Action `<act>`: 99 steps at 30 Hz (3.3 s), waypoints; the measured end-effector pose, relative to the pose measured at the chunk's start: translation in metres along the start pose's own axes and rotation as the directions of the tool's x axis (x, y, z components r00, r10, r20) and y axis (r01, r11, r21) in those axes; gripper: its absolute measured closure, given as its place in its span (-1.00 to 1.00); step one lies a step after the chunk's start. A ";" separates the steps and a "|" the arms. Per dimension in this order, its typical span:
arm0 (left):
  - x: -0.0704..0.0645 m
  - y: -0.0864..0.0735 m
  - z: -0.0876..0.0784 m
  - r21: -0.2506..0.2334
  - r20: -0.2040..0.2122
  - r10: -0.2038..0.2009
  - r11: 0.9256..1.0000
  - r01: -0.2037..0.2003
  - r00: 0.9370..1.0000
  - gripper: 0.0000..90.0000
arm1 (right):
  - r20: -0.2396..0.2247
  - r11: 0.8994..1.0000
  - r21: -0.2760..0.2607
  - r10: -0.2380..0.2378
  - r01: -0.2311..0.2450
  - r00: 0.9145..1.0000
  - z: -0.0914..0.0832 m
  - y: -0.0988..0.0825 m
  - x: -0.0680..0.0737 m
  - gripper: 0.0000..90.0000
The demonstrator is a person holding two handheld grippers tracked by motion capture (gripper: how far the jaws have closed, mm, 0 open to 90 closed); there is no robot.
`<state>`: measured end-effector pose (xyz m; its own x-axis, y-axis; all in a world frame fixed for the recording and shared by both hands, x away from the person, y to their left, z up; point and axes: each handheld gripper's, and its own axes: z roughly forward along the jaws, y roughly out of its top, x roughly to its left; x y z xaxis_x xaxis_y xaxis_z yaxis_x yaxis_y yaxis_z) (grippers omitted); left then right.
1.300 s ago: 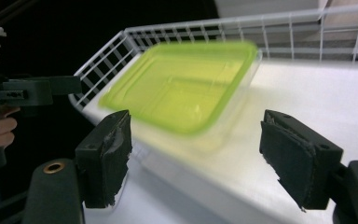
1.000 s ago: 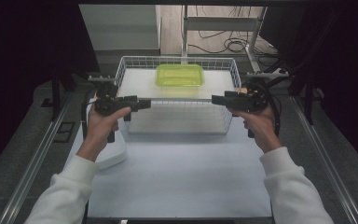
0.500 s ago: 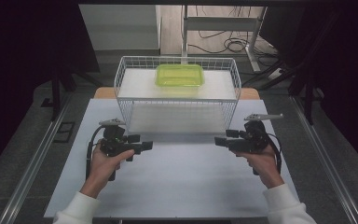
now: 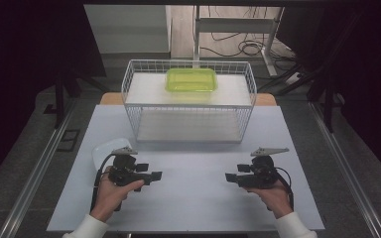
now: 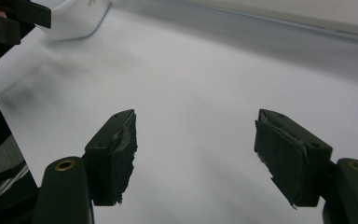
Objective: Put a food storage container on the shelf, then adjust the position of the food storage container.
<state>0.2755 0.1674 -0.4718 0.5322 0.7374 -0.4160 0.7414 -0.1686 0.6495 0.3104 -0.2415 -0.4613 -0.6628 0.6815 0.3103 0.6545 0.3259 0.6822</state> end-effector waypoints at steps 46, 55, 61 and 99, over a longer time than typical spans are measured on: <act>0.101 0.054 -0.069 0.033 -0.228 -0.031 0.999 0.040 0.973 0.52 | 0.065 0.999 0.010 0.043 -0.044 0.997 -0.017 -0.025 -0.014 -0.35; 0.134 0.069 -0.067 0.079 -0.290 -0.041 0.995 0.067 0.956 0.93 | 0.075 0.999 0.023 0.045 -0.047 0.996 -0.016 -0.028 -0.016 -0.35; 0.154 0.071 -0.055 0.124 -0.337 -0.043 0.988 0.090 0.940 0.99 | 0.078 0.998 0.031 0.044 -0.047 0.996 -0.014 -0.028 -0.017 -0.35; 0.113 0.038 -0.020 0.265 -0.259 0.097 0.964 -0.026 0.961 1.00 | 0.056 0.998 0.048 0.033 -0.035 0.998 -0.010 -0.029 -0.013 -0.35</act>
<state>0.3562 0.2576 -0.4812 0.4774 0.8617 -0.1717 0.8093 -0.3551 0.4678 0.2967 -0.2663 -0.4781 -0.6198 0.7271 0.2952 0.6943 0.3328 0.6382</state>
